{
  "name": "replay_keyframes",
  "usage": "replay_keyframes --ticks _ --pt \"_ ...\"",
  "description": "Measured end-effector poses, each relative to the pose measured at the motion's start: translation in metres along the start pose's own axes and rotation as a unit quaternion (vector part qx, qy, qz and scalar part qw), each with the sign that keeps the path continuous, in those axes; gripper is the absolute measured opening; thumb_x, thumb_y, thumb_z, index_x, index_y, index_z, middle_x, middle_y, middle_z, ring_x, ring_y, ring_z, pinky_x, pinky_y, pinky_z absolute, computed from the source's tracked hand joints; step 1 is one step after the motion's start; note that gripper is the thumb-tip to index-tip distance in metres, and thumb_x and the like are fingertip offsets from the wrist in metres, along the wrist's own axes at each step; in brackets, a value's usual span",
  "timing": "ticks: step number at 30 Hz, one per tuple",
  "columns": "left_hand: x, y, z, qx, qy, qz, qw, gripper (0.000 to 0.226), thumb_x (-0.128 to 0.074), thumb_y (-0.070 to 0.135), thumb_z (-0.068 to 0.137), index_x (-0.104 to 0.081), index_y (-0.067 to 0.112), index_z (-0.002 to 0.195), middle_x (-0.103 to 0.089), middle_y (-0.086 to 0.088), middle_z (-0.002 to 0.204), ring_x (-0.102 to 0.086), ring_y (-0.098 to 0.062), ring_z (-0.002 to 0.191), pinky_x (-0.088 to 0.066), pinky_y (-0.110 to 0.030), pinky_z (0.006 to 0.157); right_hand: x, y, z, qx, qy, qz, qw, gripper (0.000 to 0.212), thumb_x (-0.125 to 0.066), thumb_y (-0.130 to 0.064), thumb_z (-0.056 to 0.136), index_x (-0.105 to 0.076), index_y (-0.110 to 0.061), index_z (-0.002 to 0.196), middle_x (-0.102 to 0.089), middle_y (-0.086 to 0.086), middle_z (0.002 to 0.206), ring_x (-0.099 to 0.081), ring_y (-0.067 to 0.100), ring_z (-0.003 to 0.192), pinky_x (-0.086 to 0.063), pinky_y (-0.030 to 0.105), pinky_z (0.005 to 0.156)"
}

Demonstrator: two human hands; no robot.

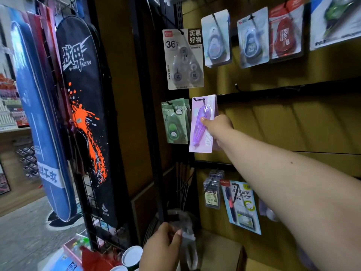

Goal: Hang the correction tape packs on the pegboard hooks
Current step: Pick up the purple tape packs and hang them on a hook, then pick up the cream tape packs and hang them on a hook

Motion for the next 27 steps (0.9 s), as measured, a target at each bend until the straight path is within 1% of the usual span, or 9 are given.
replay_keyframes --ticks 2,5,8,11,14,16,18,21,27 --pt "-0.002 -0.001 0.001 -0.001 -0.002 0.002 1.000 0.021 -0.058 0.042 0.089 -0.051 0.026 0.077 -0.067 0.005 0.075 -0.069 -0.013 0.083 -0.053 -0.028 0.082 -0.001 0.002 0.002 -0.002 -0.006 -0.010 1.000 0.052 -0.065 -0.043 0.087 -0.055 -0.001 0.116 -0.065 0.016 0.112 -0.065 0.037 0.097 -0.054 0.040 0.083" --pt "-0.007 0.001 -0.001 -0.014 -0.006 0.010 1.000 0.019 -0.056 0.041 0.091 -0.052 0.026 0.081 -0.066 0.008 0.077 -0.068 -0.012 0.083 -0.052 -0.028 0.082 0.001 0.007 0.004 0.007 -0.005 -0.038 0.999 0.044 -0.060 -0.046 0.090 -0.053 -0.005 0.102 -0.062 0.015 0.097 -0.062 0.033 0.082 -0.050 0.032 0.064" --pt "-0.009 0.005 -0.005 -0.034 -0.010 0.022 0.999 0.018 -0.054 0.040 0.093 -0.050 0.027 0.082 -0.064 0.008 0.079 -0.065 -0.011 0.085 -0.051 -0.027 0.081 0.006 0.018 0.002 0.006 -0.007 -0.066 0.998 0.039 -0.058 -0.045 0.091 -0.048 -0.008 0.088 -0.050 0.008 0.077 -0.048 0.025 0.063 -0.033 0.025 0.049" --pt "-0.010 0.011 -0.011 -0.057 -0.022 0.032 0.998 0.017 -0.050 0.041 0.095 -0.051 0.026 0.087 -0.061 0.009 0.076 -0.060 -0.008 0.079 -0.046 -0.024 0.072 0.012 0.029 -0.010 0.002 -0.016 -0.089 0.996 0.037 -0.056 -0.043 0.093 -0.051 -0.010 0.077 -0.054 0.009 0.072 -0.048 0.024 0.057 -0.035 0.025 0.050" --pt "-0.011 0.015 -0.017 -0.071 -0.021 0.043 0.996 0.019 -0.049 0.041 0.096 -0.052 0.024 0.090 -0.059 0.009 0.073 -0.057 -0.009 0.075 -0.044 -0.026 0.070 0.015 0.045 -0.029 0.004 -0.030 -0.089 0.996 0.045 -0.057 -0.044 0.092 -0.065 0.000 0.095 -0.072 0.015 0.085 -0.061 0.028 0.068 -0.050 0.032 0.067" --pt "-0.014 0.015 -0.021 -0.082 -0.017 0.061 0.995 0.019 -0.048 0.041 0.097 -0.052 0.024 0.090 -0.056 0.010 0.070 -0.054 -0.011 0.073 -0.043 -0.027 0.068 0.018 0.059 -0.046 0.021 -0.038 -0.116 0.992 0.042 -0.058 -0.045 0.090 -0.064 -0.004 0.085 -0.073 0.017 0.087 -0.067 0.035 0.078 -0.056 0.041 0.079" --pt "-0.017 0.017 -0.026 -0.089 -0.015 0.075 0.993 0.018 -0.049 0.041 0.096 -0.052 0.024 0.093 -0.055 0.011 0.071 -0.055 -0.012 0.075 -0.042 -0.026 0.067 0.023 0.072 -0.070 0.059 -0.057 -0.176 0.981 0.039 -0.056 -0.044 0.091 -0.059 -0.010 0.073 -0.072 0.016 0.086 -0.066 0.038 0.082 -0.053 0.042 0.078" --pt "-0.024 0.014 -0.033 -0.083 -0.027 0.105 0.991 0.022 -0.049 0.040 0.096 -0.055 0.021 0.101 -0.063 0.007 0.084 -0.064 -0.019 0.091 -0.047 -0.029 0.074 0.032 0.098 -0.113 0.100 -0.080 -0.244 0.961 0.036 -0.054 -0.045 0.093 -0.059 -0.013 0.076 -0.067 0.009 0.081 -0.061 0.029 0.080 -0.048 0.036 0.071" --pt "-0.058 -0.005 -0.047 -0.078 -0.096 0.175 0.977 0.023 -0.046 0.037 0.098 -0.054 0.016 0.103 -0.069 -0.008 0.105 -0.064 -0.025 0.101 -0.044 -0.029 0.077 0.040 0.187 -0.168 0.062 -0.144 -0.325 0.933 0.036 -0.051 -0.050 0.092 -0.055 -0.018 0.076 -0.063 0.002 0.076 -0.060 0.024 0.077 -0.045 0.033 0.067"
Point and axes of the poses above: each hand's wrist, its own z-axis towards the middle knuckle, its own x-axis out of the back of the hand, y = z × x, the point moved 4 cm from there along z, towards the middle knuckle
